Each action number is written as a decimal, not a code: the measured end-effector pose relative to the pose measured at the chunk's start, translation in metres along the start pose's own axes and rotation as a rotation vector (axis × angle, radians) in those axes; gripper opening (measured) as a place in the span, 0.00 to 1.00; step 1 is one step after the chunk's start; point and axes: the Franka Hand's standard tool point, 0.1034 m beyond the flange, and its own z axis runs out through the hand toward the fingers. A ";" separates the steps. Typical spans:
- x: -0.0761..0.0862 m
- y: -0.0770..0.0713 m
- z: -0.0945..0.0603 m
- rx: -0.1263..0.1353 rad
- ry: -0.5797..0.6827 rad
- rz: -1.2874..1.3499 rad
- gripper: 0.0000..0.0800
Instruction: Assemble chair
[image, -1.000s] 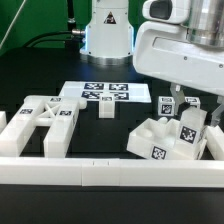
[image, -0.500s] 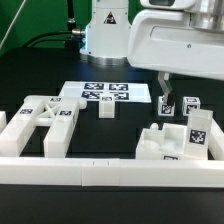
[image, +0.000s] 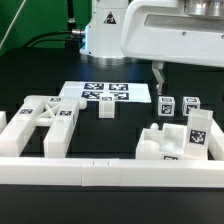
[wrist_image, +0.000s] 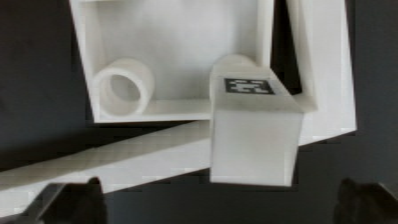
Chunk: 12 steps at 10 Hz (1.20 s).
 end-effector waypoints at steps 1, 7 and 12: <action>0.000 0.001 -0.001 0.005 0.011 -0.030 0.81; -0.082 0.072 0.017 0.044 0.129 -0.251 0.81; -0.098 0.134 0.042 0.002 0.181 -0.357 0.81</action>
Offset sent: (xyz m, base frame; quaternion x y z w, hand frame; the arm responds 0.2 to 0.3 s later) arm -0.0944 -0.0226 -0.0131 0.0415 0.0674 -0.1110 0.9907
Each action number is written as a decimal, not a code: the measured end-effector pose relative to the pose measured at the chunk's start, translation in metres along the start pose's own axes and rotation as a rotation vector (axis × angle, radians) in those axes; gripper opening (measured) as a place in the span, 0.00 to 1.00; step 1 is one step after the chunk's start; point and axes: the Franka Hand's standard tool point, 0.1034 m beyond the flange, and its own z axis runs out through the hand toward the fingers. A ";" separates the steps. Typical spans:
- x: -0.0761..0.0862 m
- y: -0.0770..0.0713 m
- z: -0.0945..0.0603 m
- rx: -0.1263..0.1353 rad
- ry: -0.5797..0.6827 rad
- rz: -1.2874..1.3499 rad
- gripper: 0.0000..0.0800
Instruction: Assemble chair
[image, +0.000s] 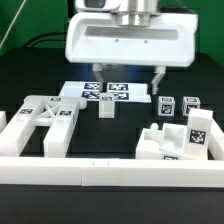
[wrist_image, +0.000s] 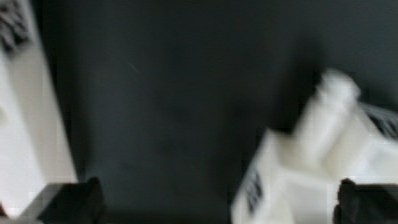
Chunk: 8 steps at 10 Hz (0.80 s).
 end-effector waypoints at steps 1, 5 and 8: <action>-0.010 0.015 0.006 -0.013 -0.007 -0.013 0.81; -0.015 0.013 0.011 0.010 -0.080 -0.015 0.81; -0.027 0.014 0.012 0.063 -0.319 0.055 0.81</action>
Offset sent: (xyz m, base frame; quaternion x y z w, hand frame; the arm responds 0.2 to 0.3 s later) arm 0.0000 0.0000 0.0000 0.0000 -0.0650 0.0000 0.9979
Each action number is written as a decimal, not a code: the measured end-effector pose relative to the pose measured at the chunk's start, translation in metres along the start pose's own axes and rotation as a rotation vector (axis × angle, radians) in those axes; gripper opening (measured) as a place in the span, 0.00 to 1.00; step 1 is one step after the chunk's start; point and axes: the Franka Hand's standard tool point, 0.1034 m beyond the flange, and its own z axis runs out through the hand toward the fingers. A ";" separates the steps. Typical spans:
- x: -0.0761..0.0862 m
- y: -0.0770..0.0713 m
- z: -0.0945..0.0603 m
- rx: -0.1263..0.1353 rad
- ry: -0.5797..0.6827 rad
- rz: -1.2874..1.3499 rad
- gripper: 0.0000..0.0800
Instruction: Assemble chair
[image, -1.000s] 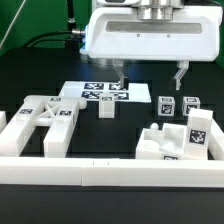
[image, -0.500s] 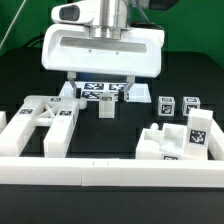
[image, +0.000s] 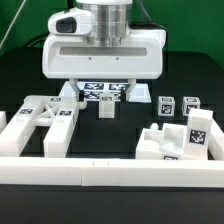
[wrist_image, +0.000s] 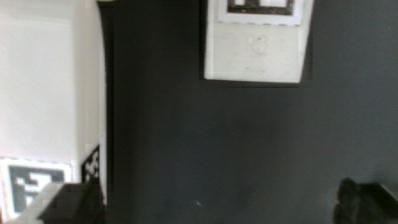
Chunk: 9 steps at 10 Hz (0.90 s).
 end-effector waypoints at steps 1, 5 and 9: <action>-0.009 -0.002 0.002 0.008 -0.109 0.034 0.81; -0.017 -0.008 0.004 0.041 -0.401 0.031 0.81; -0.023 -0.009 0.014 0.045 -0.672 0.008 0.81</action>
Offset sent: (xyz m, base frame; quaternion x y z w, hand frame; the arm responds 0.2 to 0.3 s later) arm 0.0000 0.0000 0.0000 0.0000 -0.1296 0.0000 0.9916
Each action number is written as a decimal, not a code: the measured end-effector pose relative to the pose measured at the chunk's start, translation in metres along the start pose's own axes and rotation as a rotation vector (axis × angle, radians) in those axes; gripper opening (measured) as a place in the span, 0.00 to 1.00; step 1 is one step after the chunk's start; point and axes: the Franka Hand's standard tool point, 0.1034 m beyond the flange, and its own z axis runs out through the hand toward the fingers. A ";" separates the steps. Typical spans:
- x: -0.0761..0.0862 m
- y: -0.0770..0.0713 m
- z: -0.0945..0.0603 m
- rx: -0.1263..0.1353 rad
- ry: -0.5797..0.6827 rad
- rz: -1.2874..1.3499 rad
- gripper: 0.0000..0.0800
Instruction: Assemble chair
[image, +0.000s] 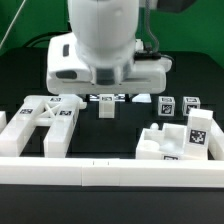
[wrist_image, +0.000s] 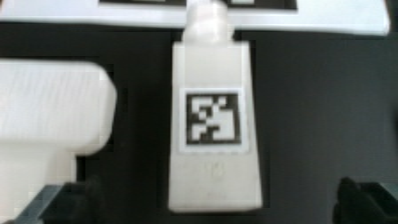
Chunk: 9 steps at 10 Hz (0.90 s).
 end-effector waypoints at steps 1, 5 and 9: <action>0.001 0.001 0.004 -0.023 -0.083 -0.001 0.81; 0.005 0.003 0.017 -0.042 -0.328 0.004 0.81; 0.006 0.001 0.023 -0.014 -0.336 0.011 0.81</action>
Offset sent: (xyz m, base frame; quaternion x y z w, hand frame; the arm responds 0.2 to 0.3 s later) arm -0.0004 -0.0020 -0.0069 -0.0156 -0.2578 -0.0006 0.9661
